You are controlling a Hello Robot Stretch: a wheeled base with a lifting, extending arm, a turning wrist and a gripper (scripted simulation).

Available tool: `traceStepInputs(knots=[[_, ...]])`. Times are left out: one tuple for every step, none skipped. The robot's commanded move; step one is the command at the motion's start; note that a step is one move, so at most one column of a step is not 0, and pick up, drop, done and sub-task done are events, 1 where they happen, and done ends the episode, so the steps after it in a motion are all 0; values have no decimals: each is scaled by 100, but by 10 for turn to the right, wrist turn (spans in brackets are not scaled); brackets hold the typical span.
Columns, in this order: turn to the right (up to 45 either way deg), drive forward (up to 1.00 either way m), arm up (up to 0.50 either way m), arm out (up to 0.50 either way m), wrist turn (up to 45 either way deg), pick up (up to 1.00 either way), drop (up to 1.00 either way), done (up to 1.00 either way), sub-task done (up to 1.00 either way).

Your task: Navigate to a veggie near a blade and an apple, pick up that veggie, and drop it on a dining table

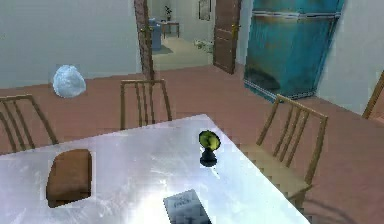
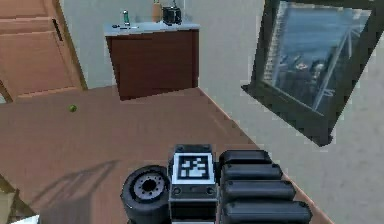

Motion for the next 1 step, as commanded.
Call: traceStepInputs(knots=[[-450,0,0,0,0,0,0,0,0]])
